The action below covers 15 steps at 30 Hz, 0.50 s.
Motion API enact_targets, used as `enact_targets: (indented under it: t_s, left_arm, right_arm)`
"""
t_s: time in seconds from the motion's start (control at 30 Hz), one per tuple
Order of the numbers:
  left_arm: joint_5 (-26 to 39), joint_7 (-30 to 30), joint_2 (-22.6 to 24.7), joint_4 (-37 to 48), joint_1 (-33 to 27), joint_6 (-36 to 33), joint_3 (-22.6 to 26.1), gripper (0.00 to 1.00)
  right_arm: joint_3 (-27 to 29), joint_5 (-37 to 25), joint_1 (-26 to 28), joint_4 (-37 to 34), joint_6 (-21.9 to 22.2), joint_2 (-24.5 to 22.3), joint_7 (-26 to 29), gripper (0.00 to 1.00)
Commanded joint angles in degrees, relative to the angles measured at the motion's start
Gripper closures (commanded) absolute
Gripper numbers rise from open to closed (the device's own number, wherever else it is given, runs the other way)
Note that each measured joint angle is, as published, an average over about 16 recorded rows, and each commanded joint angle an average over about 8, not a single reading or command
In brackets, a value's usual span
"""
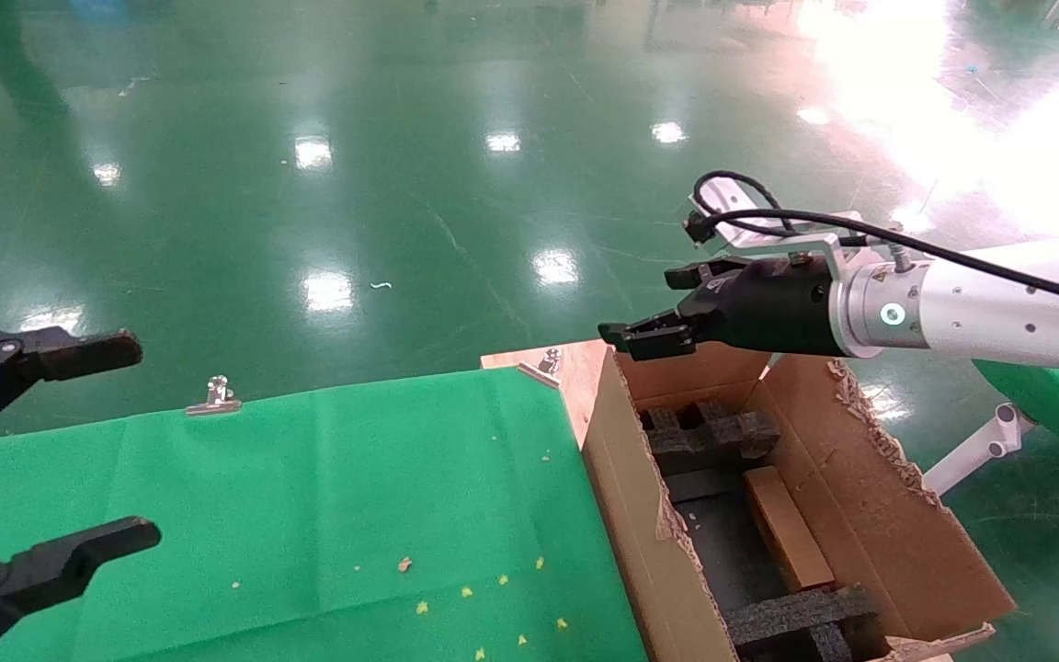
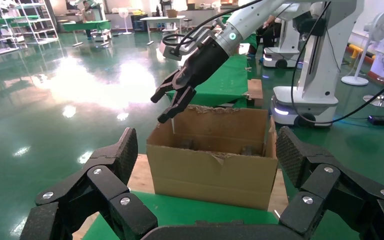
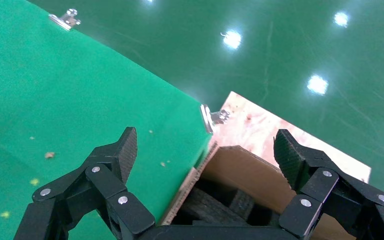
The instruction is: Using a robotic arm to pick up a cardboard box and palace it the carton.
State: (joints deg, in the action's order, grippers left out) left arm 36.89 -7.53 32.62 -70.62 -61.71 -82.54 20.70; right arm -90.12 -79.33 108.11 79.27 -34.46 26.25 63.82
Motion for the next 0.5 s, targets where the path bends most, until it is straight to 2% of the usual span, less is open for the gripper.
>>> enact_targets:
  t_s: [0.03,0.2,0.5]
  left_arm:
    - [0.0,0.0,0.0,0.0,0.0,0.0,0.0,0.0]
    - [0.0,0.0,0.0,0.0,0.0,0.0,0.0,0.0]
    - [0.0,0.0,0.0,0.0,0.0,0.0,0.0,0.0]
  right_arm:
    - [0.1,0.9,0.1,0.1,-0.5,0.0,-0.3,0.0]
    - [1.6,0.9,-1.1,-0.4,-1.2,0.2,-0.9,0.0]
    - [11.5,6.1,-7.2,-1.0,-8.1,1.4,-8.1,0.0]
